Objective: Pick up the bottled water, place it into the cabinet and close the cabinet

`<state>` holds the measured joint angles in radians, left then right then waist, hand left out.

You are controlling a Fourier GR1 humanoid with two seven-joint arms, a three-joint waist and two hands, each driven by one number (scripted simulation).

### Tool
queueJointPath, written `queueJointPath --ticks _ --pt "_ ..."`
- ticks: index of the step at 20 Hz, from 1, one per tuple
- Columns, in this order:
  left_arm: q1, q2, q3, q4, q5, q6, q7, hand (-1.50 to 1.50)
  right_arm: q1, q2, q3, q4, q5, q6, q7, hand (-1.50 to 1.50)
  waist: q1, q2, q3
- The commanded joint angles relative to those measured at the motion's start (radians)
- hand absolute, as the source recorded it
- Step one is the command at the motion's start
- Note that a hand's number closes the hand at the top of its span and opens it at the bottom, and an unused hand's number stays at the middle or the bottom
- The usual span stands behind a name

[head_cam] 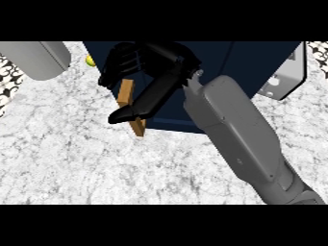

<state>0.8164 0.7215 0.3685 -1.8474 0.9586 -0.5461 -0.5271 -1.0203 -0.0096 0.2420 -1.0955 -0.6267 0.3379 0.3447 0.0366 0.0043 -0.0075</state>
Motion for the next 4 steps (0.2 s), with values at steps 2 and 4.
queueJointPath --ticks 2,4 --pt "-0.028 -0.001 -0.017 -0.018 -0.012 -0.003 0.02 -1.5 -0.145 -0.049 -0.132 0.081 0.079 -0.132 -0.109 -1.5 0.001 0.007 0.007" --pt "-0.067 -0.013 -0.024 0.012 -0.033 0.004 0.008 -1.5 -0.175 -0.078 -0.165 0.041 0.034 -0.132 -0.055 -1.5 -0.019 0.002 0.006"
